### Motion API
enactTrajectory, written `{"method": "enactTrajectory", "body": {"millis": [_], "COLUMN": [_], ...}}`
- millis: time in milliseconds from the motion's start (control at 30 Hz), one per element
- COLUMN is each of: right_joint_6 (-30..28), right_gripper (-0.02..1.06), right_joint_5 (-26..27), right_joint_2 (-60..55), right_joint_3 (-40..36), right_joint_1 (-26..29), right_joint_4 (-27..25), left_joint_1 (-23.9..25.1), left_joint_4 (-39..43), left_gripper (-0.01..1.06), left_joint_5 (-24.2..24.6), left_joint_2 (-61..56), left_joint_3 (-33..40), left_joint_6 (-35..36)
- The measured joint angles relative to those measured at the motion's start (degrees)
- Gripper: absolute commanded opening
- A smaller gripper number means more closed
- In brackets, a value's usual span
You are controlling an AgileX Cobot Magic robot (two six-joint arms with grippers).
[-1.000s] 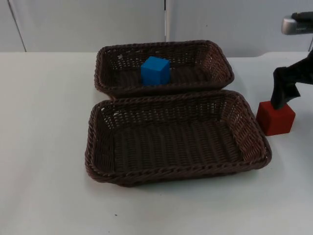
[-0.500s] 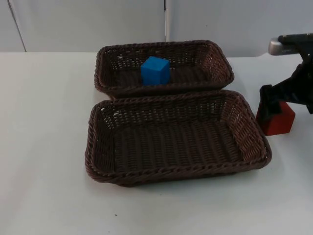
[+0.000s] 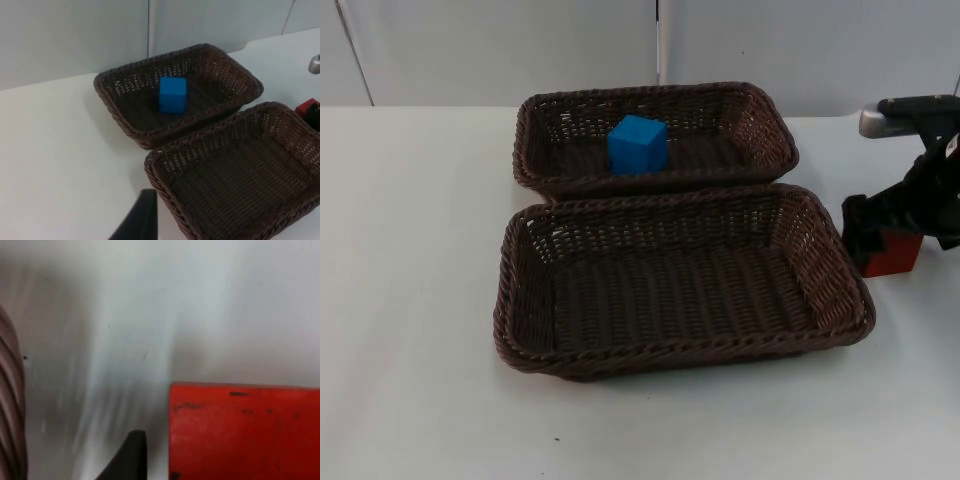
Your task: Pick up one cube with the left hand and place it into the upper basket. Pick up one cube with the right hand and place it into the lower basket.
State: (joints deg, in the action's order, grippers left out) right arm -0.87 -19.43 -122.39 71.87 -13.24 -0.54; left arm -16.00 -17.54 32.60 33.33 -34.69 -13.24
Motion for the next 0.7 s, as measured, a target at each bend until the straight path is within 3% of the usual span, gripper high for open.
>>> {"method": "enactTrajectory", "body": {"millis": [133,167,300,333,367,400,467,700], "right_joint_6": [0.0,0.0,0.0,0.0,0.0,0.0,0.0,0.0], "right_gripper": [0.76,0.76,0.42,0.42,0.34,0.18,0.01,0.0], "right_joint_5": [0.0,0.0,0.0,0.0,0.0,0.0,0.0,-2.26], "right_joint_2": [0.0,0.0,0.0,0.0,0.0,0.0,0.0,2.37], "right_joint_3": [0.0,0.0,0.0,0.0,0.0,0.1,0.07,0.07], "right_joint_1": [0.0,0.0,0.0,0.0,0.0,0.0,0.0,0.0], "right_joint_4": [0.0,-0.64,-2.09,-2.36,-2.5,-2.5,-2.61,-2.61], "left_joint_1": [0.0,0.0,0.0,0.0,0.0,0.0,0.0,0.0], "left_joint_4": [0.0,0.0,0.0,0.0,0.0,0.03,0.03,0.87], "left_gripper": [0.96,0.96,0.96,0.96,0.96,0.96,0.96,0.96], "left_joint_5": [0.0,0.0,0.0,0.0,0.0,0.0,0.0,0.0], "left_joint_2": [0.0,0.0,0.0,0.0,0.0,0.0,0.0,0.0], "left_joint_3": [0.0,0.0,0.0,0.0,0.0,0.0,0.0,0.0], "left_joint_6": [0.0,0.0,0.0,0.0,0.0,0.0,0.0,0.0]}}
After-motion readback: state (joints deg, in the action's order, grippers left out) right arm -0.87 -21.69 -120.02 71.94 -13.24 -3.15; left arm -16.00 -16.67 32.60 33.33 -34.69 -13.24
